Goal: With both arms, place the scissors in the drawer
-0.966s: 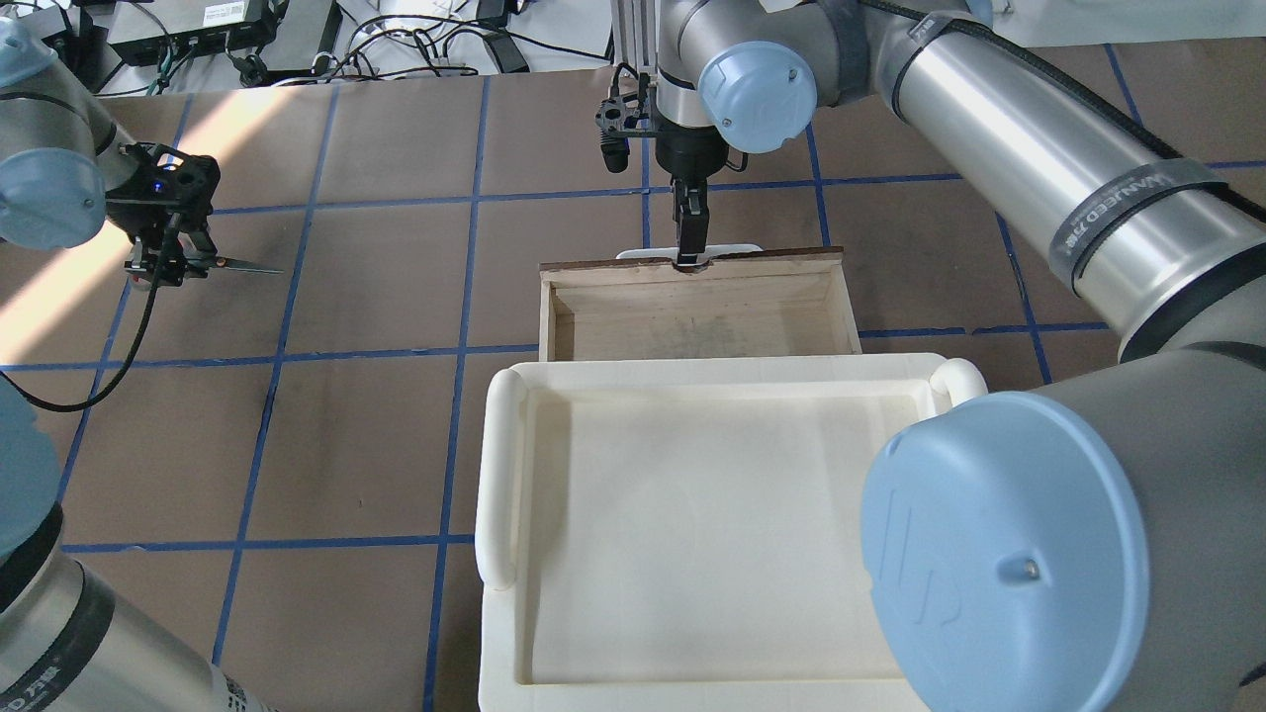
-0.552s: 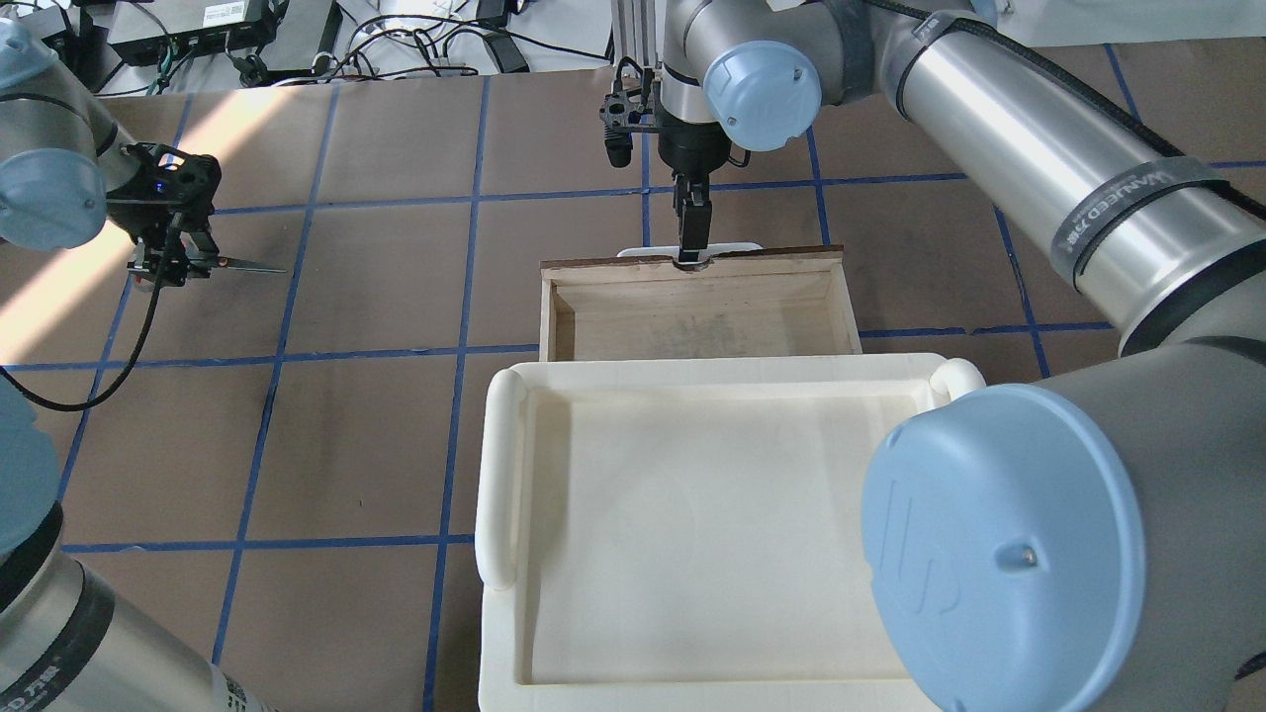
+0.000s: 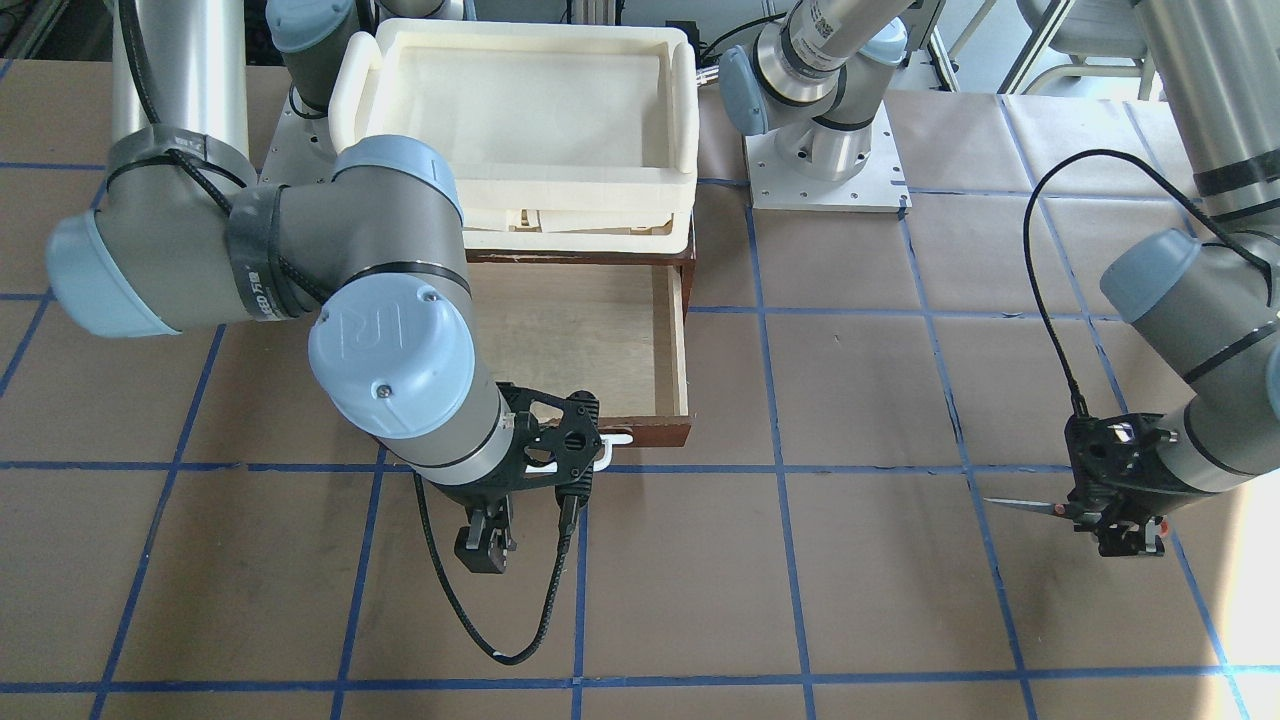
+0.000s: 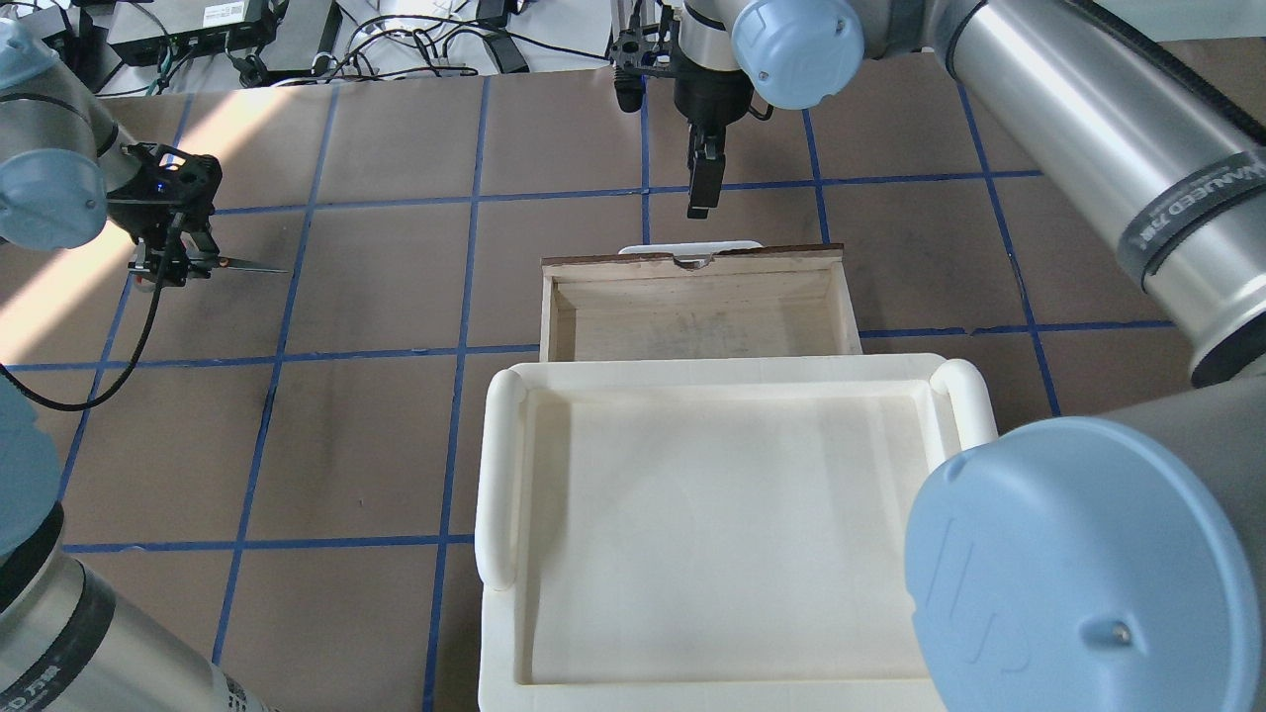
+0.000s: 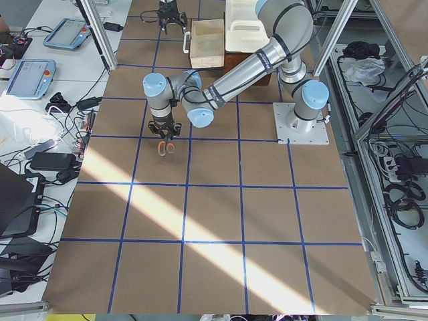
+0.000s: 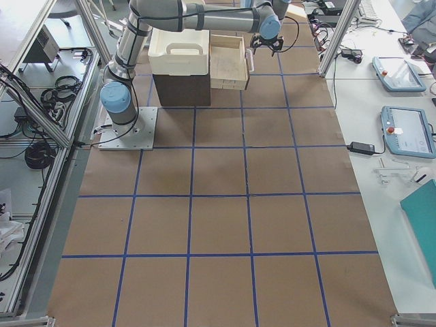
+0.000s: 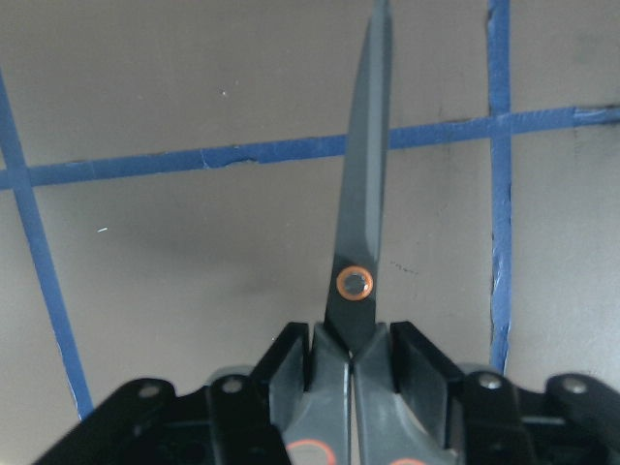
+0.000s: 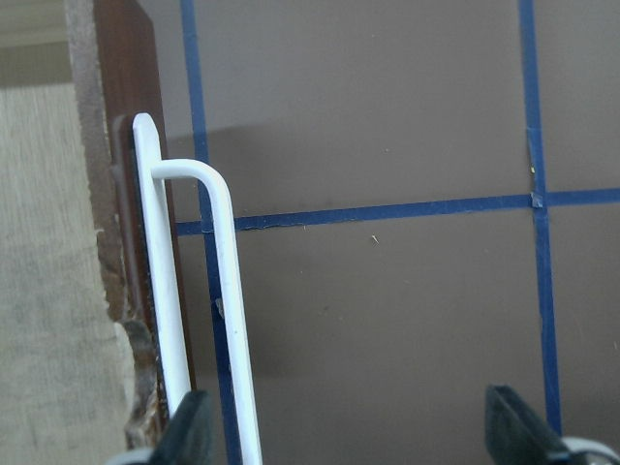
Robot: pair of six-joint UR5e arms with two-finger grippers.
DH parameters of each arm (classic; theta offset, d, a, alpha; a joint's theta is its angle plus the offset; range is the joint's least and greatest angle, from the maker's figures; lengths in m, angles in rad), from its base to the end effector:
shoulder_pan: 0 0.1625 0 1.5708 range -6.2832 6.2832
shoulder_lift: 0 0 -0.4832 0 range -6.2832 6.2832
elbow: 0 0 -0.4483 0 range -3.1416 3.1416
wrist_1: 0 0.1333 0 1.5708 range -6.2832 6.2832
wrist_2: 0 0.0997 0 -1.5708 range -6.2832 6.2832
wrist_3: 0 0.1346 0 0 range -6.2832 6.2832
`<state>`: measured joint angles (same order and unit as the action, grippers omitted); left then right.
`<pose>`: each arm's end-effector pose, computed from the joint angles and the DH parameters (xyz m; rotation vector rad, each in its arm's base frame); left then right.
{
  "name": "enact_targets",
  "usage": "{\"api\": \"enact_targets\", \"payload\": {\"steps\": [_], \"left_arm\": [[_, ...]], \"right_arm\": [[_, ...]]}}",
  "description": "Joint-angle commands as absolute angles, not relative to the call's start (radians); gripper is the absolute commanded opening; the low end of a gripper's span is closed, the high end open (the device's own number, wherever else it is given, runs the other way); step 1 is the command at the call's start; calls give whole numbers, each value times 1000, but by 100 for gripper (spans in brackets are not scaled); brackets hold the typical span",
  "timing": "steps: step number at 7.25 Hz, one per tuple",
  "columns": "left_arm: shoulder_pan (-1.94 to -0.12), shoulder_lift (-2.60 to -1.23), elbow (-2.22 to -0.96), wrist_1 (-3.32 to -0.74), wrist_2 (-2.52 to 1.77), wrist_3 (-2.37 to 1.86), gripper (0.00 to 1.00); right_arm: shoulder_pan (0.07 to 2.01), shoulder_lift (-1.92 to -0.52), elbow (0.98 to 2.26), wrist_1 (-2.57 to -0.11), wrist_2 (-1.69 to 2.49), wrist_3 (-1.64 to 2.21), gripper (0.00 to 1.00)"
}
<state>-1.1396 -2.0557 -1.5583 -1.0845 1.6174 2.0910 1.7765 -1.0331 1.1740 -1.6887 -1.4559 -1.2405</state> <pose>0.1880 -0.7126 0.2529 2.2970 2.1019 0.0625 0.3065 -0.7409 0.3786 -2.0034 2.2730 -0.0559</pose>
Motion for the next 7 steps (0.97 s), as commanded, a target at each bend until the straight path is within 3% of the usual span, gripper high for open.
{"api": "enact_targets", "payload": {"steps": [1,3,7], "left_arm": [[-1167,-2039,-1557,-1088,1624,2054,0],[-1259,-1996,-1554,-1143,1628,1924,0],[-1491,-1875,-1554,-1245,1560,1769,0]], "right_arm": [[1741,-1155,1184,-1646,-1465,-980,100],[1720,-1247,1221,-1593,-1474,-747,100],[1715,-1501,1447,-1580,-1552,-457,100]]}}
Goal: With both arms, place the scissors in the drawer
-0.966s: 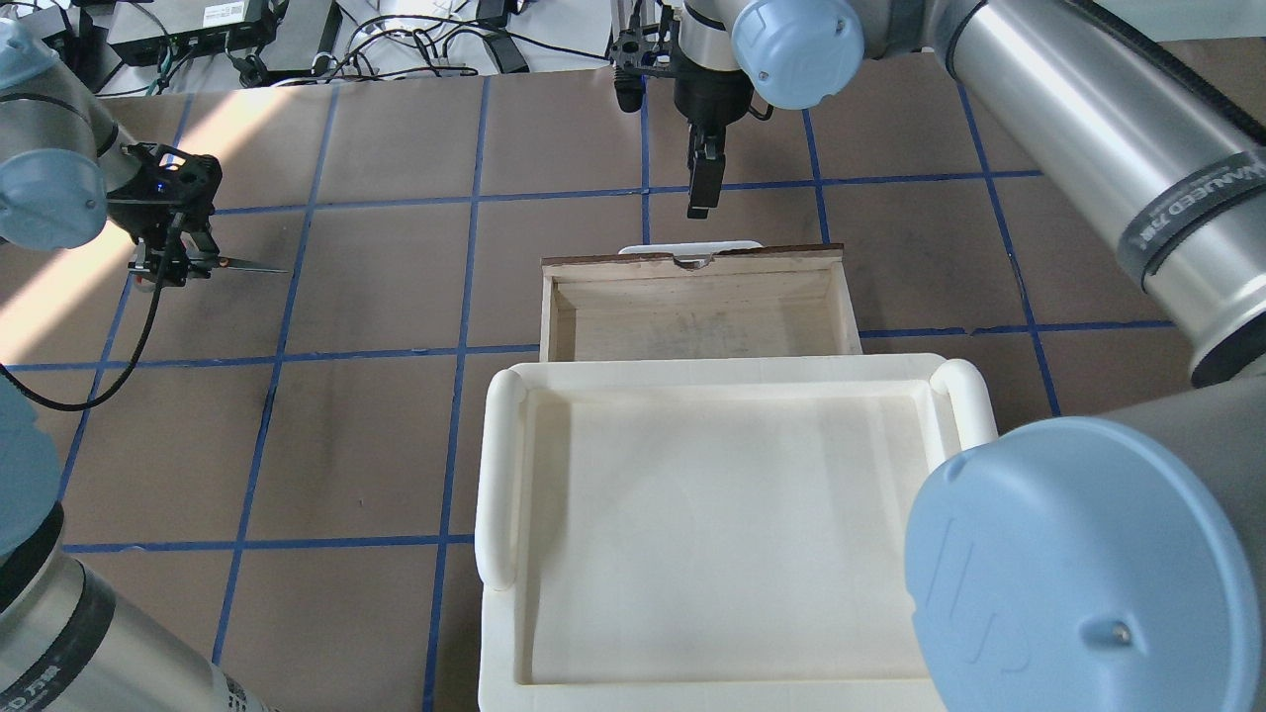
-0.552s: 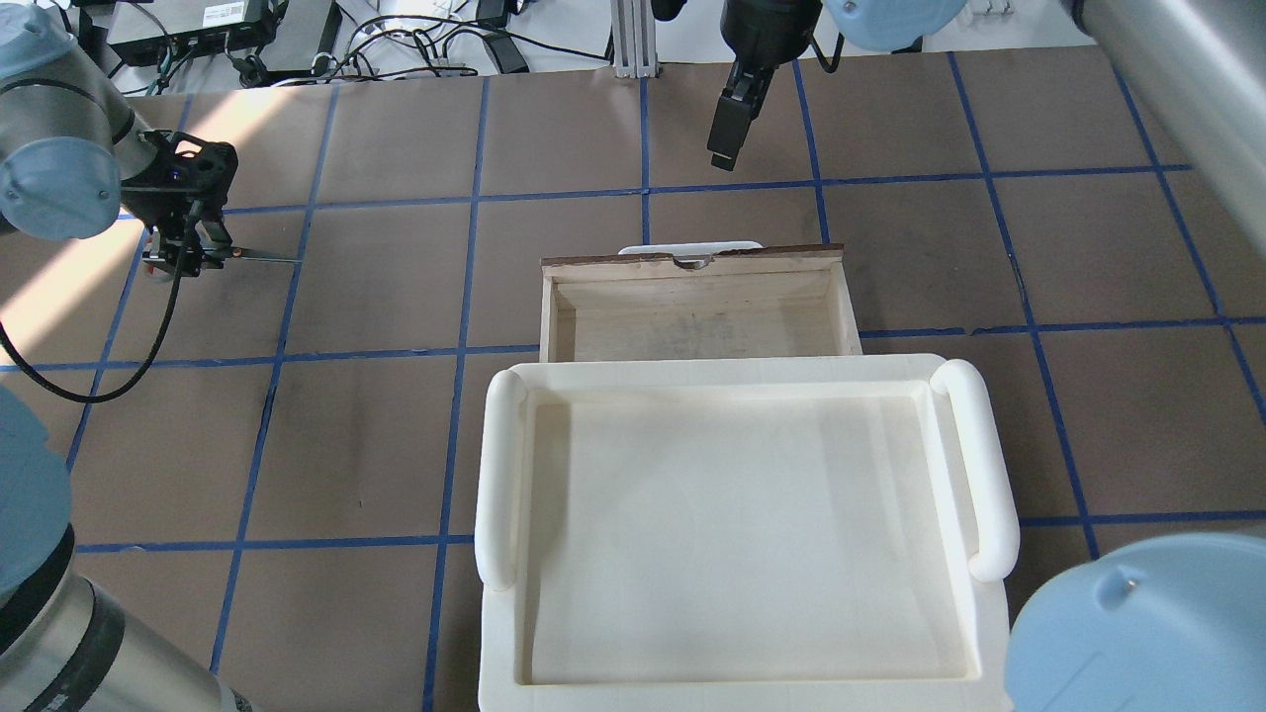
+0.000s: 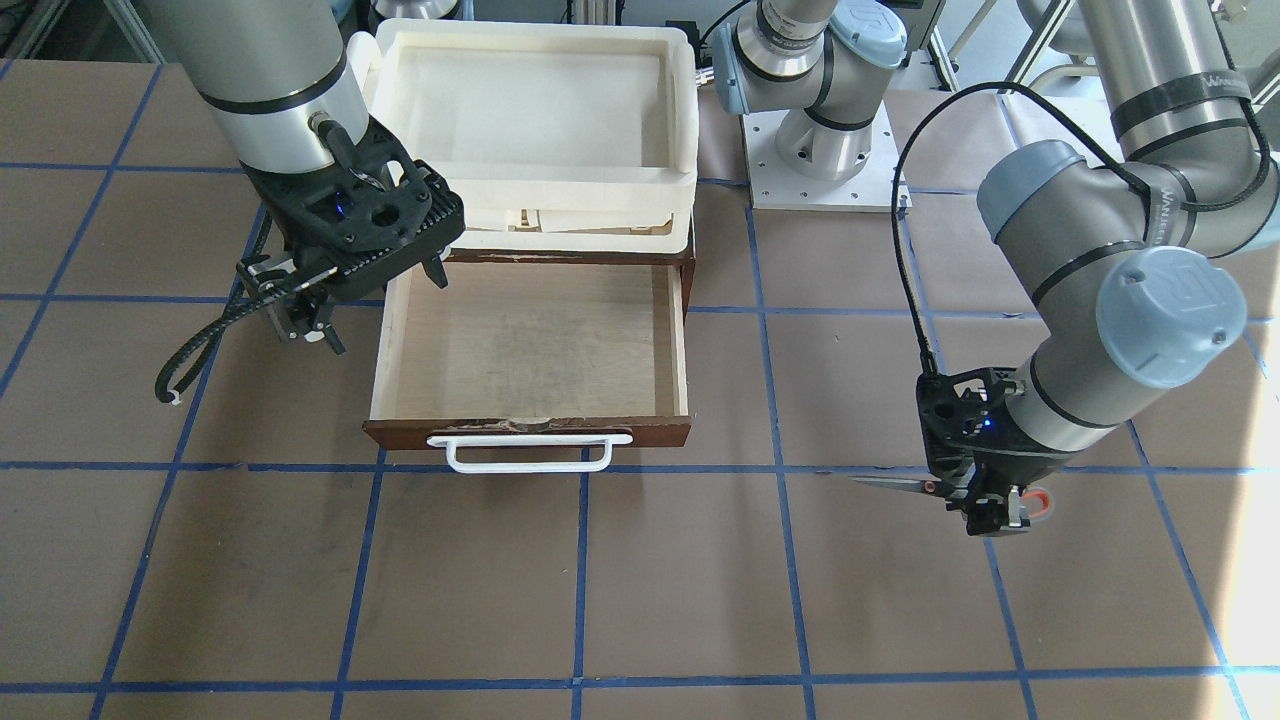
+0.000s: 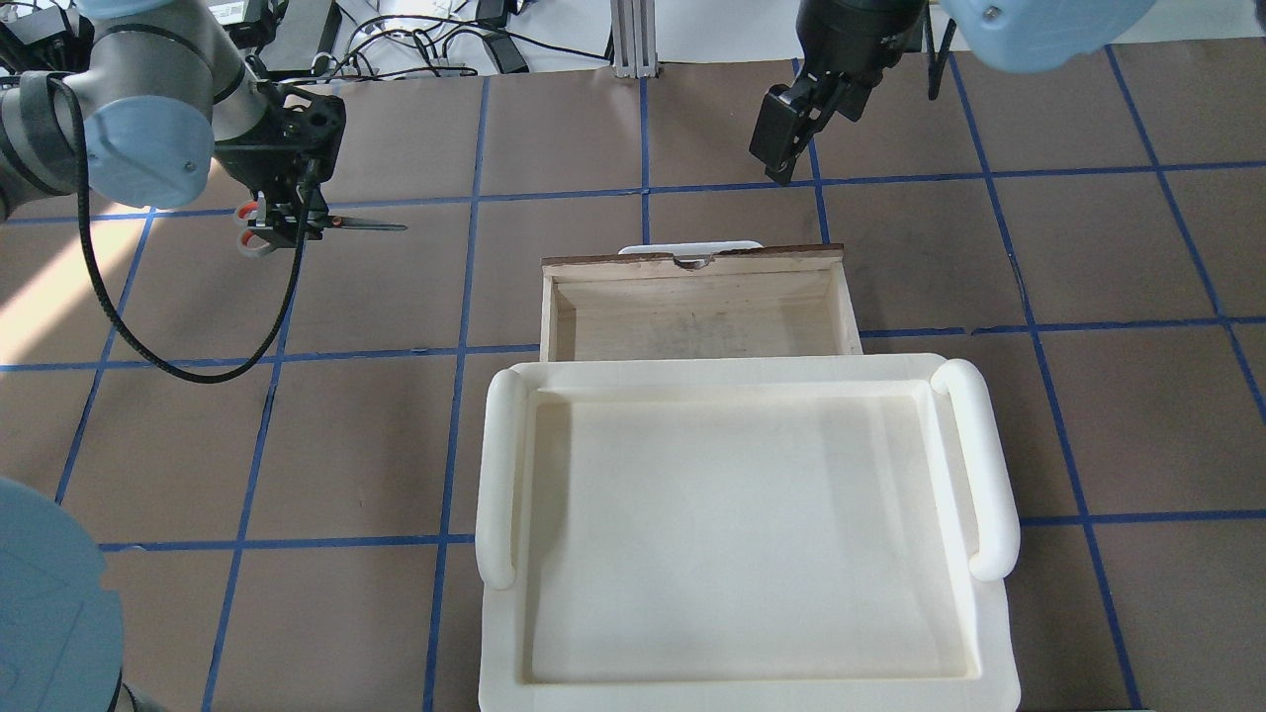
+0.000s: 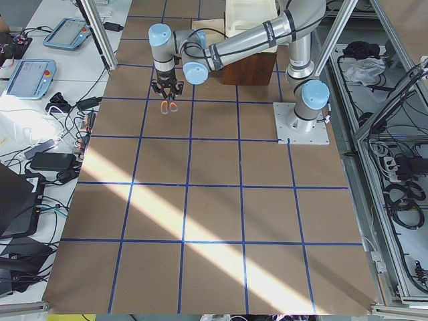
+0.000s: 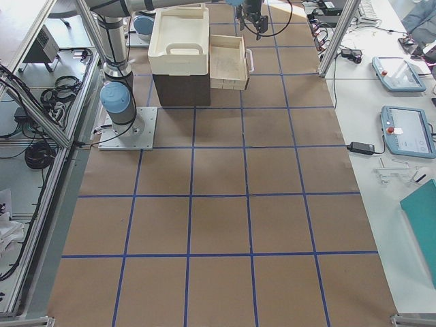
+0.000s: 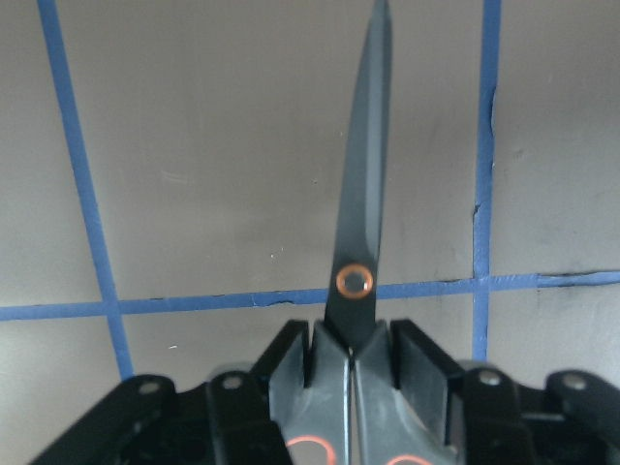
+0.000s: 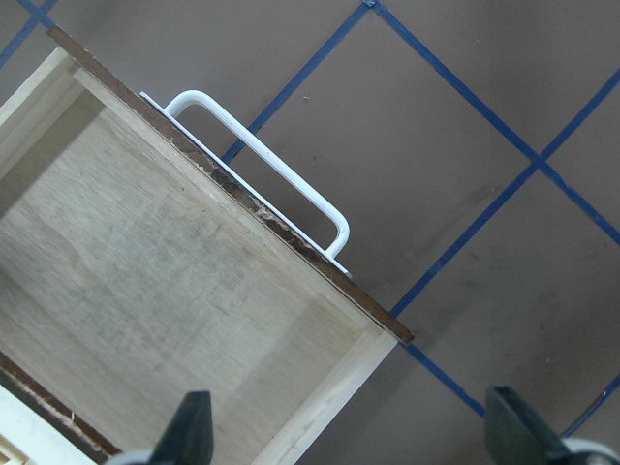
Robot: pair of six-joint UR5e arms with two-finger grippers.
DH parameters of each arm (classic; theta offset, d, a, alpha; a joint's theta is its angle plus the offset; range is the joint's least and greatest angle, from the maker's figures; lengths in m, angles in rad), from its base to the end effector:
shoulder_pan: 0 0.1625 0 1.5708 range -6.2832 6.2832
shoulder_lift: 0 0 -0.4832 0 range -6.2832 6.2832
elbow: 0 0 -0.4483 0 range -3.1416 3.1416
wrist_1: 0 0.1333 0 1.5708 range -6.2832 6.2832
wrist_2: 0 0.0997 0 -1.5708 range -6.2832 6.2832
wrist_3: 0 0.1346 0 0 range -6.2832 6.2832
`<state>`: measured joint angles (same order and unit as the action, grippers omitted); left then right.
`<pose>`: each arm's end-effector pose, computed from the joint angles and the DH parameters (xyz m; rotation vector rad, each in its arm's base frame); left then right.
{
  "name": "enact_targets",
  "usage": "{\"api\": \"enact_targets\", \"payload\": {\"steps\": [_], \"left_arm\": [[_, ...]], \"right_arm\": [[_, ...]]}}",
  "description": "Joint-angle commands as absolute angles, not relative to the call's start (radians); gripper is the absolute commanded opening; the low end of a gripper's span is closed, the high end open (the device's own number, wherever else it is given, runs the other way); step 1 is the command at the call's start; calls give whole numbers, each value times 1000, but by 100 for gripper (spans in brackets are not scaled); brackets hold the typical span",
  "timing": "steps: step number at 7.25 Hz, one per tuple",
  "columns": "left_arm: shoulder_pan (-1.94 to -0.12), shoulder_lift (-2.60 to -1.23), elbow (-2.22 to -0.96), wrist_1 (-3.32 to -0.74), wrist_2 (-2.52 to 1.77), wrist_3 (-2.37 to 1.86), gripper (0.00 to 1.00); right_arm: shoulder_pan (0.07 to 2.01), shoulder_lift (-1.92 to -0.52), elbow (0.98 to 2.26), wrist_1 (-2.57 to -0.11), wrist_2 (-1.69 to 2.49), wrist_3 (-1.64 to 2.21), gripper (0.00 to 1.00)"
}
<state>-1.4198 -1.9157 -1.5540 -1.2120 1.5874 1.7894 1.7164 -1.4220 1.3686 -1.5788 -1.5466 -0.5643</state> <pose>-0.0256 -0.7034 0.3413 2.2696 2.1217 -0.0057 0.2261 -0.6006 0.5361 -1.0886 2.9336 -0.1019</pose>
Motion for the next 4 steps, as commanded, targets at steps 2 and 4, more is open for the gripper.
{"api": "enact_targets", "payload": {"steps": [2,4], "left_arm": [[-1569,-1813,-1554,-1269,1513,1700,0],[-1710,-1798,-1555,-1269,1513,1599,0]], "right_arm": [[1713,-1592,1532,-1572,-1552,-273,100],[1713,-1618,1563,-1583,-1546,-131,100]]}}
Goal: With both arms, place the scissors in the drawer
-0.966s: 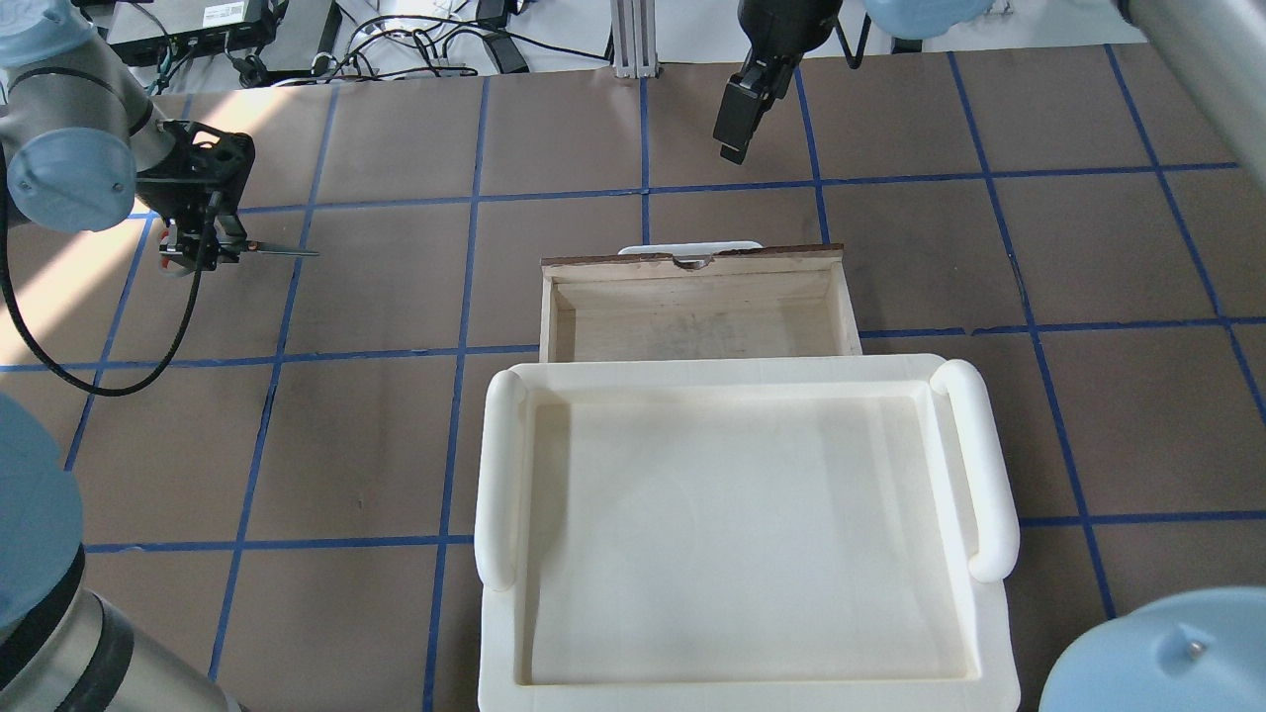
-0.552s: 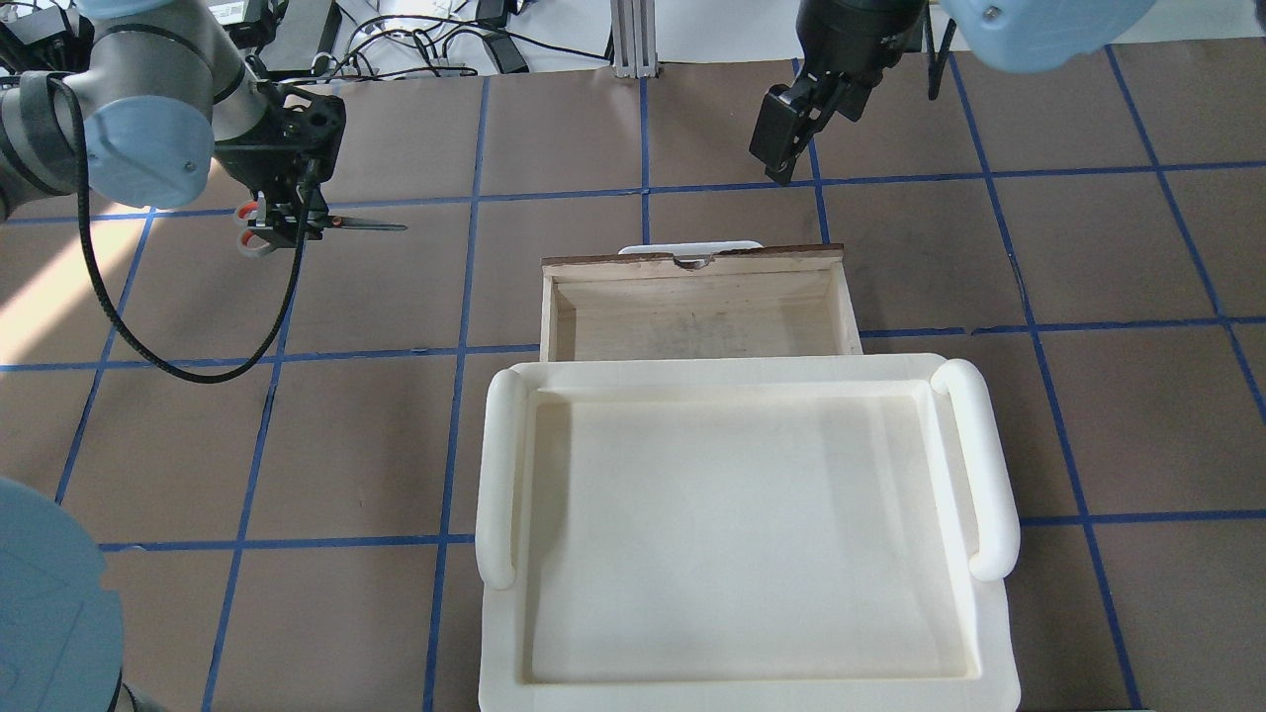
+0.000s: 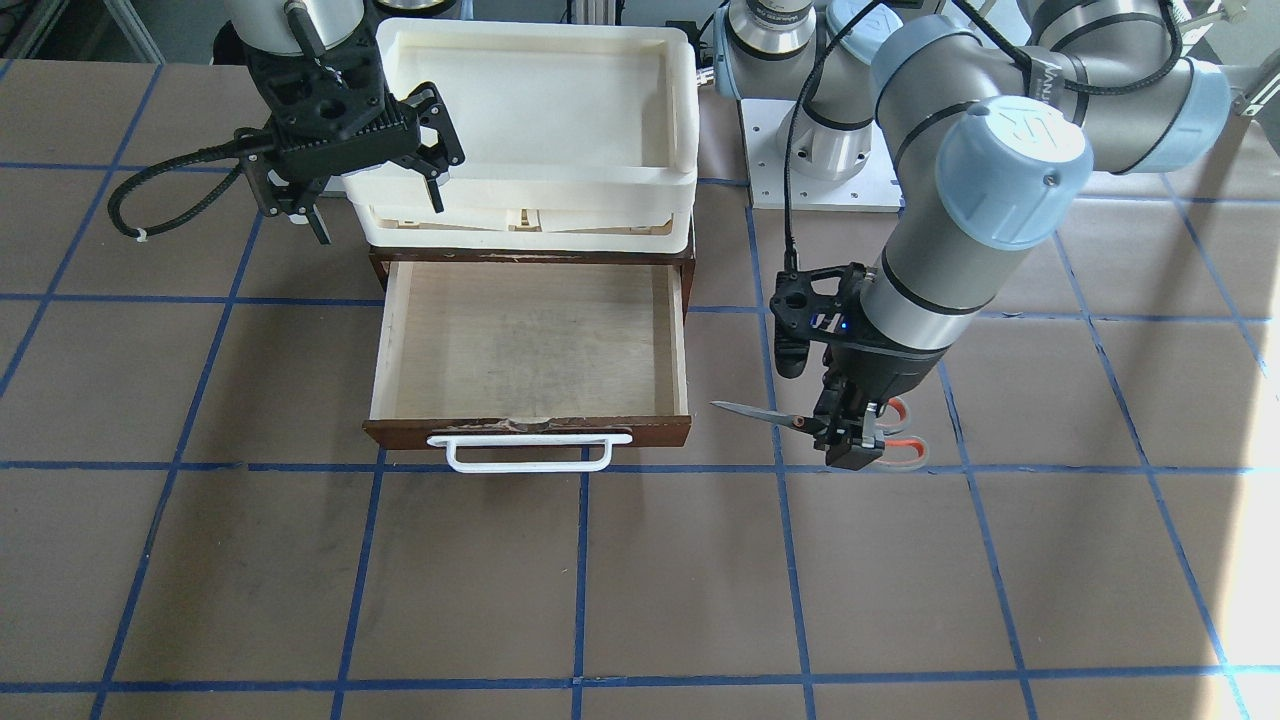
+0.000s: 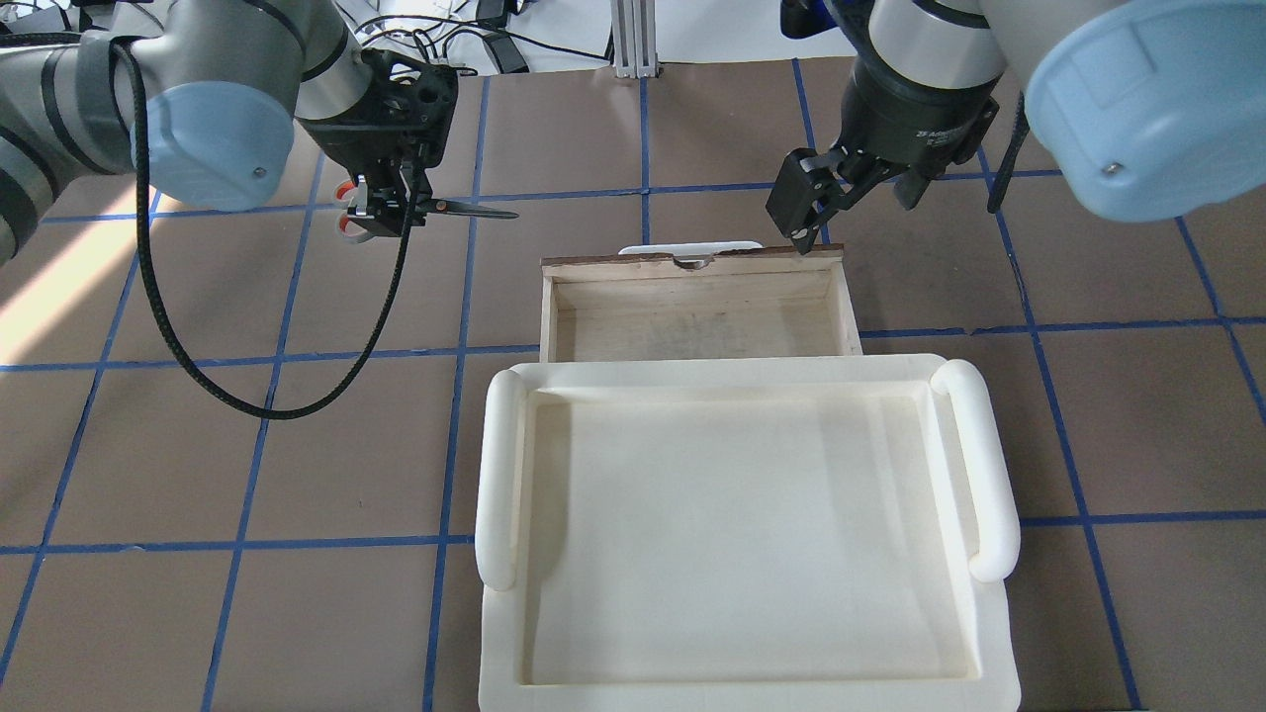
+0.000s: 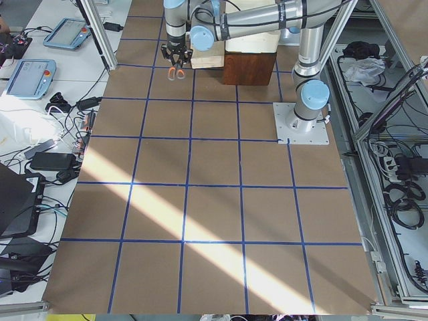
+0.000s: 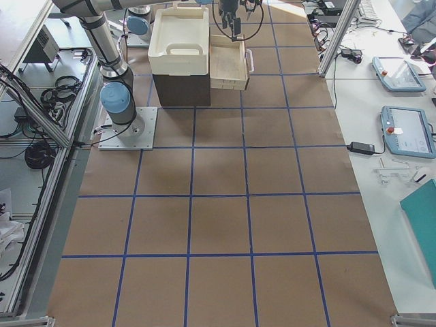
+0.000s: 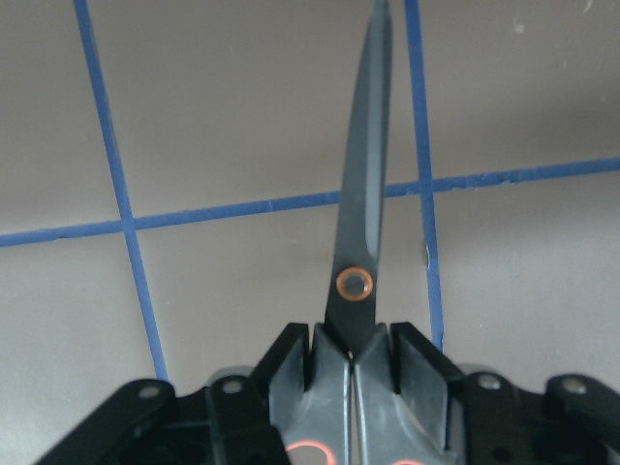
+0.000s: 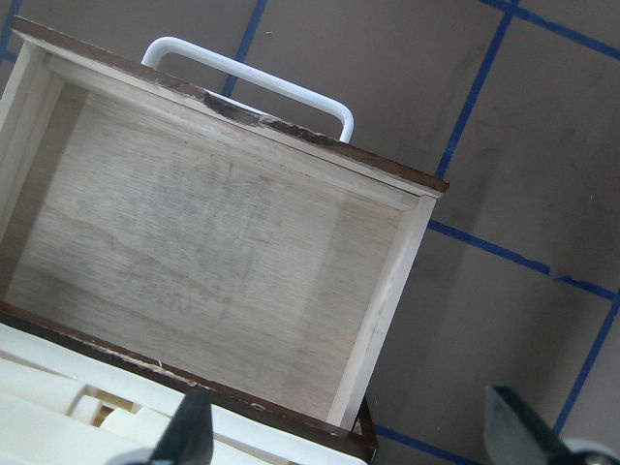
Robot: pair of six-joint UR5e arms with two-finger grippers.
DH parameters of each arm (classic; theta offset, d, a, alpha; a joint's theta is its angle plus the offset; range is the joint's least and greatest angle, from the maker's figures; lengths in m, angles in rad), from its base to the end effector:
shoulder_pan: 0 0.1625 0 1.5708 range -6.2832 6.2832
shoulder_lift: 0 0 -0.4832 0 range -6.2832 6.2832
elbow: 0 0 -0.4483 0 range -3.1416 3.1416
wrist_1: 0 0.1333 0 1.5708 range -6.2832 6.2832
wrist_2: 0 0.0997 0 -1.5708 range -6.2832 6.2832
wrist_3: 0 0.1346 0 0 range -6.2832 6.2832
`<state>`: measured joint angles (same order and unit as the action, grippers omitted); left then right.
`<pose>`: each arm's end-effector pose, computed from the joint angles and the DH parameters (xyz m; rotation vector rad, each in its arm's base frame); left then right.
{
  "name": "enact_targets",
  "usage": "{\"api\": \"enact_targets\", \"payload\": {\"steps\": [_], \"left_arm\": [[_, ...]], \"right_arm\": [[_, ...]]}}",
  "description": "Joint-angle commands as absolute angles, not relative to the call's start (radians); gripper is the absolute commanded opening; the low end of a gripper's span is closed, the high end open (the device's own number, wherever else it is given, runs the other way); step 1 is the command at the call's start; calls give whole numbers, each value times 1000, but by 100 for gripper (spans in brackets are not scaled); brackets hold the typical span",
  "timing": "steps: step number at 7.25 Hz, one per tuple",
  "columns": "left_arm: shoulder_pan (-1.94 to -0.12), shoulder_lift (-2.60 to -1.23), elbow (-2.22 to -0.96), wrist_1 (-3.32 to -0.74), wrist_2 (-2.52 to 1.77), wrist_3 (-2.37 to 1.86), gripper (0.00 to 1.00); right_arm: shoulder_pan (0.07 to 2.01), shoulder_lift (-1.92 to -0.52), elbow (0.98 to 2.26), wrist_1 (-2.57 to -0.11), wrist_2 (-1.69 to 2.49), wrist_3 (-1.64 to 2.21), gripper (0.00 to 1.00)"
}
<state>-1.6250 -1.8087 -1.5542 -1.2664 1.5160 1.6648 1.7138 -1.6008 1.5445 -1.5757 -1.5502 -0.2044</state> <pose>-0.1763 -0.6532 0.4080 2.3627 2.0315 -0.1513 0.2118 -0.5159 0.5425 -0.5404 3.0743 -0.0965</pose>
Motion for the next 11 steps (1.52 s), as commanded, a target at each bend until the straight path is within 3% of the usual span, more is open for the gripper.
{"api": "enact_targets", "payload": {"steps": [1,5,11], "left_arm": [[-1792,-1807,-1555,-1267,1522,1509,0],[-1966,-1830,-1569,-1269,1523,1302,0],[-1991,-1870,-1595,-1290,1511,1308,0]], "right_arm": [[1706,-1620,1559,-1589,-1546,-129,100],[1657,-1626,1549,-1585,-1558,-60,100],[1660,-1641,1560,-1583,-1554,14,100]]}}
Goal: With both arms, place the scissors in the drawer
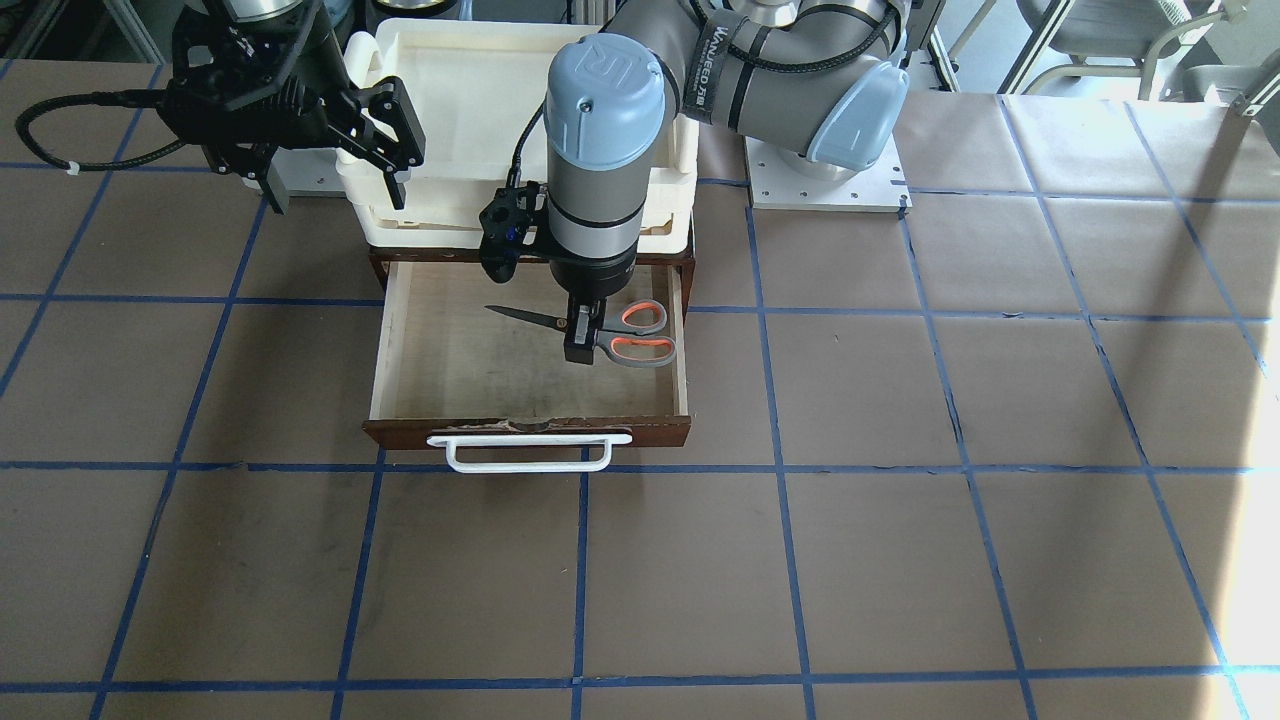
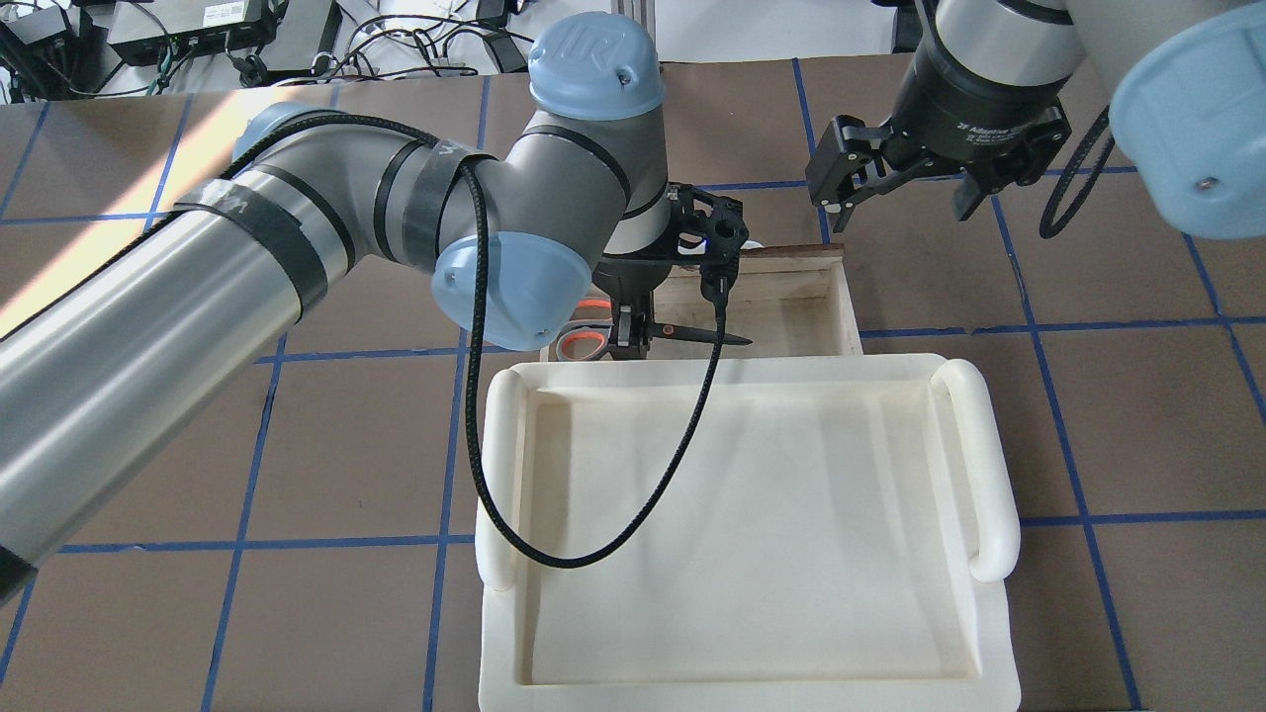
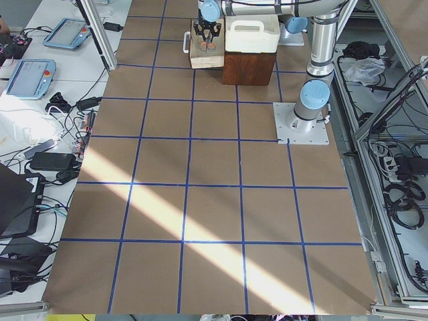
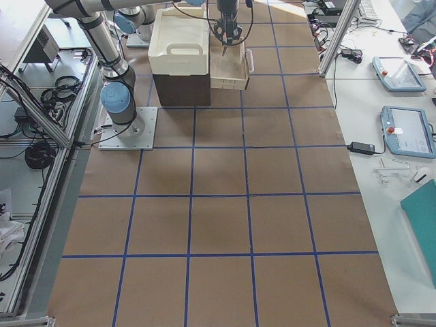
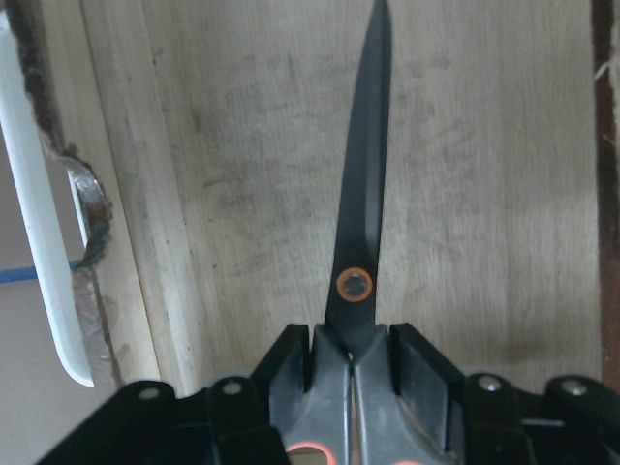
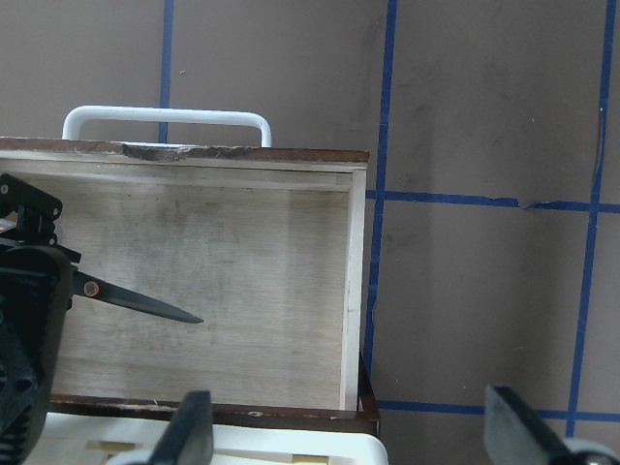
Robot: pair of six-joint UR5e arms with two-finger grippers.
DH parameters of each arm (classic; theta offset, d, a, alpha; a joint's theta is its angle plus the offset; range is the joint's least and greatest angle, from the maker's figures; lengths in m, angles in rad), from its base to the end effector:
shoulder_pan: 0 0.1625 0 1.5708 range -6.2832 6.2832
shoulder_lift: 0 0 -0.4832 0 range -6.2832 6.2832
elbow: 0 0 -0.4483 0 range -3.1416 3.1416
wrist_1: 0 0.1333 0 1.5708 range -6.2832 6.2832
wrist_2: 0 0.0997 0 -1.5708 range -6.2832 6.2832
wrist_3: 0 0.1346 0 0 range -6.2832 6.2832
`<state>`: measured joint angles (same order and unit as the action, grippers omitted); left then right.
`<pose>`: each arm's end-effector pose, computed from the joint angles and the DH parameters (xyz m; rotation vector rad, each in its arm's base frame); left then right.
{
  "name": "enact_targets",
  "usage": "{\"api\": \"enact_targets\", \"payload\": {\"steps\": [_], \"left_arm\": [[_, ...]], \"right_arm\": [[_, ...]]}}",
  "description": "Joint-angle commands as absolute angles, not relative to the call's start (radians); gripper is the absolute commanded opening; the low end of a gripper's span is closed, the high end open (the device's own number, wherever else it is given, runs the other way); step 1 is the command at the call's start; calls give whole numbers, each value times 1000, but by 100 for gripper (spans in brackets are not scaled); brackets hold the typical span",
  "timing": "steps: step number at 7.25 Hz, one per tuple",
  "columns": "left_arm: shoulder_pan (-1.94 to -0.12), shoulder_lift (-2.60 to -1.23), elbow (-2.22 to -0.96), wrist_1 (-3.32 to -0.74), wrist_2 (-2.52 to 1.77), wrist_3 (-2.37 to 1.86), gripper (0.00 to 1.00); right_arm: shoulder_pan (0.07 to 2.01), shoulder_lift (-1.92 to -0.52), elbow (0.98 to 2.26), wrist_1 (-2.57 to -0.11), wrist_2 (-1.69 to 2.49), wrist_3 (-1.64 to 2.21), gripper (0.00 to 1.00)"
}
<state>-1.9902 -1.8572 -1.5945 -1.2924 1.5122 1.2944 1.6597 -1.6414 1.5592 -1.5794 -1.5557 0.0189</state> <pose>-0.3972 -0.5442 0.3518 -2.3233 -2.0146 -0.0060 0.1813 -0.5101 0.5563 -0.1102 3.1165 -0.1402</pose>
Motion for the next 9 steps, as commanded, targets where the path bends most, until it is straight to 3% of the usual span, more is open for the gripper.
{"api": "enact_targets", "payload": {"steps": [1,6,7,8,9], "left_arm": [[-1993,-1881,-1597,-1282,1509,1312,0],[-1994,-1921,-1600,-1266,1511,1345,0],[-1994,-1921,-1600,-1264,1512,1344,17],[-1994,-1919,-1600,-1258,1511,1330,75],[-1994,-1911,-1600,-1258,1514,1325,100]], "right_arm": [[1660,-1641,1560,-1583,-1554,14,100],[1660,-1640,1562,-1585,-1545,9,100],[1660,-1641,1562,-1585,-1545,9,100],[1660,-1641,1562,-1585,-1542,9,100],[1660,-1640,1562,-1583,-1542,8,100]]}}
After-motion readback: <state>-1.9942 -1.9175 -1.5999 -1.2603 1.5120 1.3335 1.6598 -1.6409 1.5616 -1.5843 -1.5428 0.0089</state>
